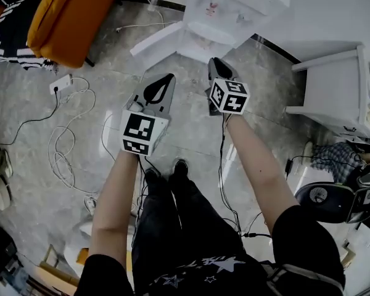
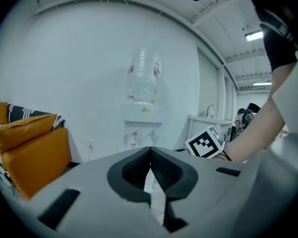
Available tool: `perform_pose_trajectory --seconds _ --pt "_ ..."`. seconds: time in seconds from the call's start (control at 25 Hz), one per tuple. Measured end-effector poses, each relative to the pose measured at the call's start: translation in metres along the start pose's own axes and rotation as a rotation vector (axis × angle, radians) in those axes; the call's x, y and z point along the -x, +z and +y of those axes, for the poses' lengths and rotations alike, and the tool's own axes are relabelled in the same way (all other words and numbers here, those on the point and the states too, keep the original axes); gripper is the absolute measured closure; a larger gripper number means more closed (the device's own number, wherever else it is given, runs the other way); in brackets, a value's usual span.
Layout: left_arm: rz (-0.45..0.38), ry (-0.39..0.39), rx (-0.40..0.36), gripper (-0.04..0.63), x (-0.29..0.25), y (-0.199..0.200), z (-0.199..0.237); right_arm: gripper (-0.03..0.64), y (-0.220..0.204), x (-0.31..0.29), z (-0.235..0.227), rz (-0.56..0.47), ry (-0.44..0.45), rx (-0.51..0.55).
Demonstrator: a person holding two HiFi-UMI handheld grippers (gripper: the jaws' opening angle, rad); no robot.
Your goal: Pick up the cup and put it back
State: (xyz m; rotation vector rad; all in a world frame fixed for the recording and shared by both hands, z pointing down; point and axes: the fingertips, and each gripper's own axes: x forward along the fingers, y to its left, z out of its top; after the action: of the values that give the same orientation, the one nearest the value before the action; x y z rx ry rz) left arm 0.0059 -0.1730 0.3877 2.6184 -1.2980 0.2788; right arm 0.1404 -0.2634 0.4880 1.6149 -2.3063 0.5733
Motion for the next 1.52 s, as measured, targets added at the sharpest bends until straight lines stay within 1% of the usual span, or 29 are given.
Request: perform_pose_trajectory --seconds 0.04,0.16,0.24,0.44,0.6,0.72,0.84,0.92,0.96,1.04,1.12,1.2,1.28,1.52 --pt "-0.007 0.004 -0.004 0.584 0.009 0.010 -0.002 0.606 0.010 0.011 0.005 -0.015 0.007 -0.003" --pt "-0.044 0.029 -0.004 0.584 0.033 0.034 -0.002 0.611 0.037 0.040 0.019 -0.056 0.018 -0.021" --pt "-0.058 0.037 -0.004 0.584 0.053 0.045 -0.003 0.611 0.052 0.060 0.030 -0.078 0.008 -0.032" --pt "-0.068 0.000 -0.035 0.584 0.120 0.063 -0.026 0.611 0.072 0.123 0.064 -0.113 -0.031 -0.018" --pt "-0.077 -0.020 -0.055 0.584 0.178 0.073 -0.036 0.611 0.088 0.178 0.101 -0.150 -0.056 -0.041" --pt "-0.096 -0.022 -0.064 0.584 0.218 0.085 -0.044 0.611 0.101 0.223 0.133 -0.171 -0.046 0.002" --pt "-0.119 -0.014 -0.070 0.584 0.258 0.097 -0.056 0.611 0.111 0.269 0.167 -0.198 -0.029 0.112" --pt "-0.129 -0.008 -0.083 0.584 0.284 0.101 -0.066 0.611 0.113 0.301 0.189 -0.220 -0.020 0.193" --pt "-0.131 -0.004 -0.099 0.584 0.298 0.103 -0.070 0.611 0.111 0.316 0.199 -0.230 -0.015 0.212" --pt "-0.137 0.013 -0.142 0.584 0.328 0.109 -0.077 0.611 0.111 0.343 0.221 -0.249 0.003 0.223" --pt "-0.154 0.028 -0.166 0.584 0.357 0.117 -0.085 0.611 0.114 0.369 0.240 -0.264 0.022 0.237" --pt "-0.168 0.040 -0.156 0.584 0.384 0.120 -0.095 0.611 0.118 0.394 0.256 -0.278 0.033 0.256" --pt "-0.170 0.049 -0.131 0.584 0.409 0.114 -0.105 0.611 0.116 0.419 0.269 -0.292 0.038 0.268" --pt "-0.149 0.068 -0.076 0.584 0.469 0.079 -0.127 0.611 0.087 0.475 0.303 -0.316 0.055 0.281"
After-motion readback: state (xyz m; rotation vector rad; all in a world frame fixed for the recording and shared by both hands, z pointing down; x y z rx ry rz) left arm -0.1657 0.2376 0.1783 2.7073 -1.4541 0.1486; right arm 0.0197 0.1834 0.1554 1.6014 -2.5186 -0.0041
